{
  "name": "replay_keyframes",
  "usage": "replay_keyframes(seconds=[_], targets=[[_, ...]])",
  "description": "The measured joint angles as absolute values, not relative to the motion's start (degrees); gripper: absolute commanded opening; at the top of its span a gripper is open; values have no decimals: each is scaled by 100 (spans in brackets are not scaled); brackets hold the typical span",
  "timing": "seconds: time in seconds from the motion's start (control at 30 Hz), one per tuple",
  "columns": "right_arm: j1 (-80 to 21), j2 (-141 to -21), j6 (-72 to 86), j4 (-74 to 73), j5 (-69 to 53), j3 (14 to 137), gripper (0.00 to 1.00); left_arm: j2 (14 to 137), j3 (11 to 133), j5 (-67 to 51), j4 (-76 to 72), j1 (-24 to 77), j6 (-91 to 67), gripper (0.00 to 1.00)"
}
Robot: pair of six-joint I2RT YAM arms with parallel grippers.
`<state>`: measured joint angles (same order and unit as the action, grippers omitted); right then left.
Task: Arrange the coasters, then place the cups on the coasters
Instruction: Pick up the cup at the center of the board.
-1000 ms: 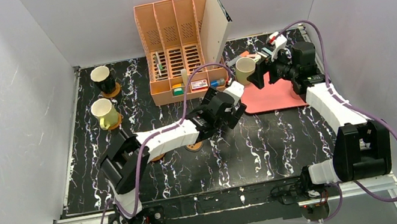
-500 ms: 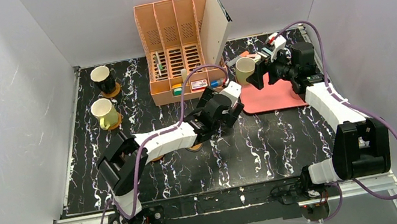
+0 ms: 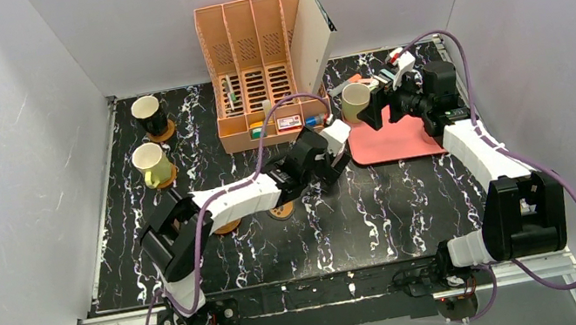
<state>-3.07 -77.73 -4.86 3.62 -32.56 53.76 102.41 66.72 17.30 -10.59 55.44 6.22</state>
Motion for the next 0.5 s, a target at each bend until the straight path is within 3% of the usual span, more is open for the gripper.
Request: replay_keyframes(seconds=[0.5], targets=[[-307, -7773, -486, 362, -3301, 5376, 98, 10230, 6589, -220, -1028, 4554, 725, 46]])
